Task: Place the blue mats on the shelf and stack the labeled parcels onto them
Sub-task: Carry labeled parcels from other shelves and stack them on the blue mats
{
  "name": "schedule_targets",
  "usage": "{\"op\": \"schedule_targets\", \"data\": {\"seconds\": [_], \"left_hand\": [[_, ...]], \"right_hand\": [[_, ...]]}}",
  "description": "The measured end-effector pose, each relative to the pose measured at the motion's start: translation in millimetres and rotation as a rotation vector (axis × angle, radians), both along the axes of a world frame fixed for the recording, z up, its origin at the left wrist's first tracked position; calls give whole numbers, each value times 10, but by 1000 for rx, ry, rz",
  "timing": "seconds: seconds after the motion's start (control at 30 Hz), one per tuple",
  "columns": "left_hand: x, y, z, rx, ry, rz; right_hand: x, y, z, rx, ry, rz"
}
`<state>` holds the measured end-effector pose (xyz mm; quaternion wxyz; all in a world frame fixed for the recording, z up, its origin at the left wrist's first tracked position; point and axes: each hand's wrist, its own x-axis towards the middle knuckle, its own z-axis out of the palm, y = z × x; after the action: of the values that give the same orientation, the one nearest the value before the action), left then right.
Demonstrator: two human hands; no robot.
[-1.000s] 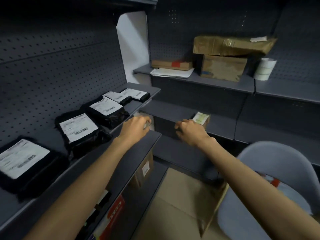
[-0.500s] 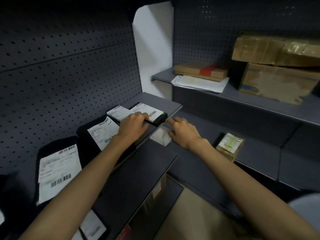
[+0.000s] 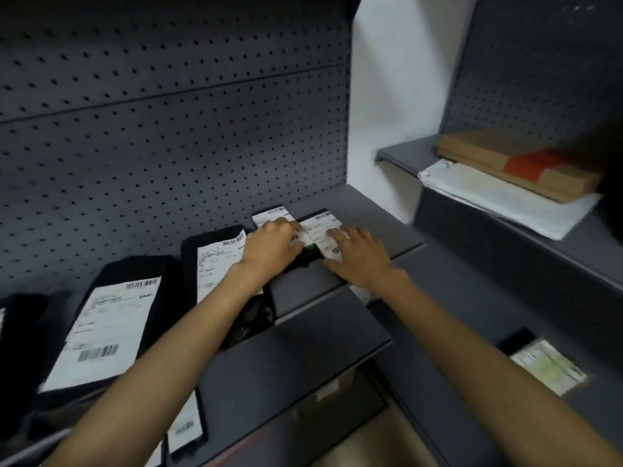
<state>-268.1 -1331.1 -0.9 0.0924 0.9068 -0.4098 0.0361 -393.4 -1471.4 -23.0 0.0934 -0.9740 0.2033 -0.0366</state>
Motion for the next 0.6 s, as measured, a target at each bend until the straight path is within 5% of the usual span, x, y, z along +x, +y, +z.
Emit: {"op": "schedule_targets", "data": {"seconds": [0.3,0.6], "left_hand": [[-413,-592,-171,97,76,368],[-808,-651,-298,-30,133,602]], "right_hand": [[32,-851,-75,41,-52,233],[13,-1028,-110,45,-76,380]]}}
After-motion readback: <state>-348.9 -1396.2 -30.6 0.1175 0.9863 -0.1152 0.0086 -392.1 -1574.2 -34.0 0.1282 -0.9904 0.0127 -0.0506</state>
